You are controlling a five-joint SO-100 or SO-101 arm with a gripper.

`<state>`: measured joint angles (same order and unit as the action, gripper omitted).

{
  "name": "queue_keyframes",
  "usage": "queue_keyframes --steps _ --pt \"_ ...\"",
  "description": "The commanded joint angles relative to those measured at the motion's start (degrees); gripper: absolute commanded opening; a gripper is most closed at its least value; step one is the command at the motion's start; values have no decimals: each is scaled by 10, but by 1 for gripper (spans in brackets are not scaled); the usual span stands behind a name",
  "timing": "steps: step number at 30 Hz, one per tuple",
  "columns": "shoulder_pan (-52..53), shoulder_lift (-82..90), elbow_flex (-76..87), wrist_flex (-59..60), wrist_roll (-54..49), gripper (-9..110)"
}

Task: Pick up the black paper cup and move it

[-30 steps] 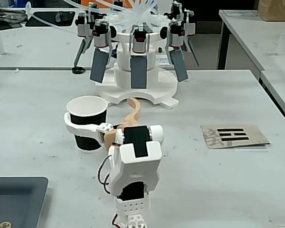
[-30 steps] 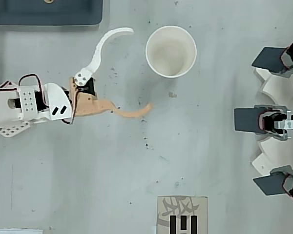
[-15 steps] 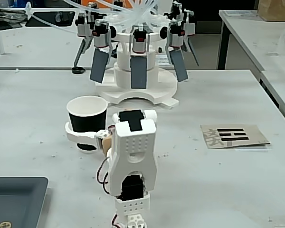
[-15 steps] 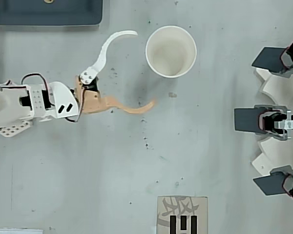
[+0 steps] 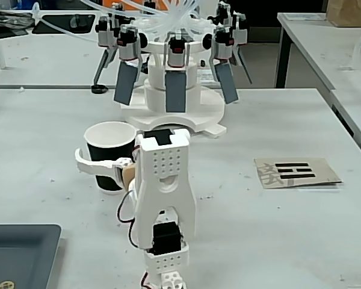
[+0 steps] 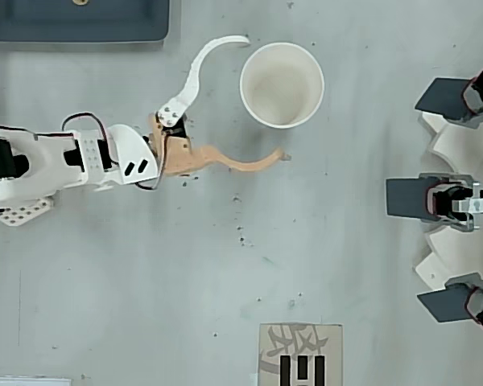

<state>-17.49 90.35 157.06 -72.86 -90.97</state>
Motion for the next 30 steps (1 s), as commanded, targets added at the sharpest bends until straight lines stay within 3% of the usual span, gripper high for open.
queue_keyframes --steps 1,30 --pt "-6 -9 -53 -13 4 44" --pt "-41 -198 -249 -14 11 42"
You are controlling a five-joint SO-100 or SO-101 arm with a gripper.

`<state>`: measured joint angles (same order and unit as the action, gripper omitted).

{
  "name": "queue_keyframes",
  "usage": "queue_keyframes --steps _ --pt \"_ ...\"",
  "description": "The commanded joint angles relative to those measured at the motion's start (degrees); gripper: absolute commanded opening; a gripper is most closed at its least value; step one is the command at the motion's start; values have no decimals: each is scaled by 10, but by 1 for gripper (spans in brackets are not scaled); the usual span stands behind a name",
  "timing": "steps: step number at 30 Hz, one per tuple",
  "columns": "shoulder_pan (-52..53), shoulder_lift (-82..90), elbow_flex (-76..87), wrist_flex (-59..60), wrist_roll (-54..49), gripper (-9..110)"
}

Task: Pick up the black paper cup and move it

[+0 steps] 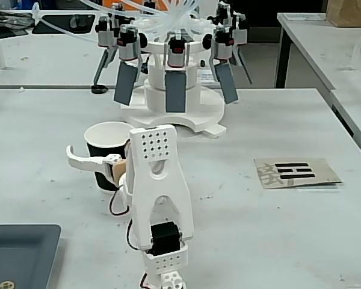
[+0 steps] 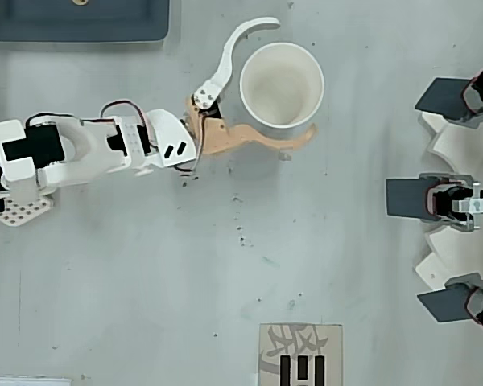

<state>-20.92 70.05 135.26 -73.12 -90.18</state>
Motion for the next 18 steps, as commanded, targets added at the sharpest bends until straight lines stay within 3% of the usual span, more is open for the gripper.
queue_keyframes --steps 1,18 --pt "-9 2 -33 -11 4 42" --pt "-13 -25 -45 -21 18 29"
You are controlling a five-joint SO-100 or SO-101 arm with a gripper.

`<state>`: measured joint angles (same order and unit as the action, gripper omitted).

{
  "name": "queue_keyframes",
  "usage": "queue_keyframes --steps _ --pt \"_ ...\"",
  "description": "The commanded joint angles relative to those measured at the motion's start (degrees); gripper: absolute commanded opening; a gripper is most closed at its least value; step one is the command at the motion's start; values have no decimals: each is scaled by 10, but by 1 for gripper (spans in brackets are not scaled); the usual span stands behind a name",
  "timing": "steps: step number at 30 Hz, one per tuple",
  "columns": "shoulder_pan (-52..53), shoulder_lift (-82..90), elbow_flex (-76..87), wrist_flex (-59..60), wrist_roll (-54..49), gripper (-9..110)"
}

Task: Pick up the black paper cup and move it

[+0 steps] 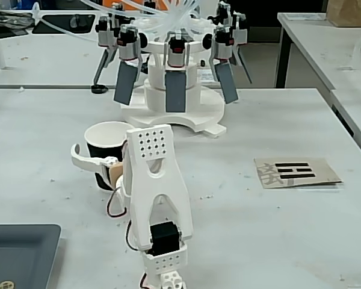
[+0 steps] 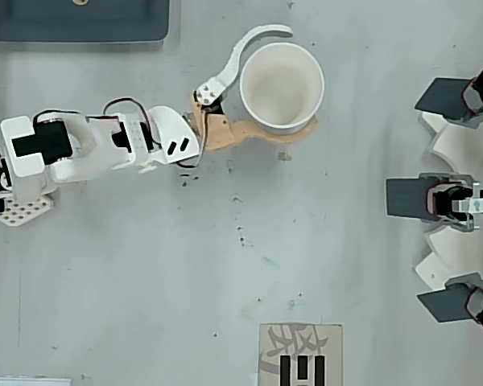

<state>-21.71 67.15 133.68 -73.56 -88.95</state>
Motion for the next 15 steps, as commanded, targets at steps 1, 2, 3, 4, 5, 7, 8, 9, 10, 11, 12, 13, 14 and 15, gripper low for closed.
queue_keyframes --steps 1,2,3,4,5,7,8,9,10,11,12,13,14,15 --pt "-5 4 -29 -18 8 28" --pt "-5 4 -29 -18 9 26" --pt "-5 3 -29 -19 10 25" --pt "-5 2 -29 -19 11 24" --pt "-5 2 -29 -19 11 24" --pt "-5 0 -29 -21 13 22" --pt "-5 0 -29 -21 15 21" --pt "-5 0 -29 -21 16 20" --pt "-5 -1 -29 -21 17 19" --pt "-6 -1 -29 -22 17 18" --pt "-6 -1 -29 -23 18 17" --pt "-6 -1 -29 -24 18 15" --pt "-6 -1 -29 -25 18 14" --pt "-6 -1 -29 -25 19 13"
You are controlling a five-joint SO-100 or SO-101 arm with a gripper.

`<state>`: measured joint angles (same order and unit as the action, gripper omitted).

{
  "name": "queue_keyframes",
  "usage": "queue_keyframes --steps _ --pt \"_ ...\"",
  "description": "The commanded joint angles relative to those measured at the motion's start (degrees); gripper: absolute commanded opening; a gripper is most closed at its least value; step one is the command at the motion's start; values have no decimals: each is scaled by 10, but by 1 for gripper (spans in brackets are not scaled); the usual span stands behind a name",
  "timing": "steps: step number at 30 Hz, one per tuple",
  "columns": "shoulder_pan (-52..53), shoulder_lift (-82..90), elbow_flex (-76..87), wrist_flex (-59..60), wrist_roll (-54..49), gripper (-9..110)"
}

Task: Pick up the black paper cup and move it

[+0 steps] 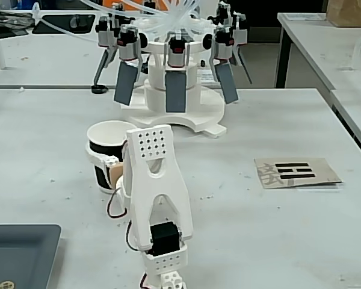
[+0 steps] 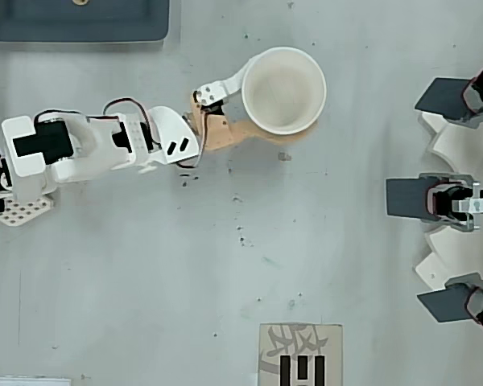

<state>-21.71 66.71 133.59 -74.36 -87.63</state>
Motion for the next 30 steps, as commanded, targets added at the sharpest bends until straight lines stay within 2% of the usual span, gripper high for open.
queue_keyframes --steps 1,12,30 --pt "-6 4 -28 -18 6 12" --pt "-6 26 -12 -30 6 8" --pt "-2 181 137 -41 4 8"
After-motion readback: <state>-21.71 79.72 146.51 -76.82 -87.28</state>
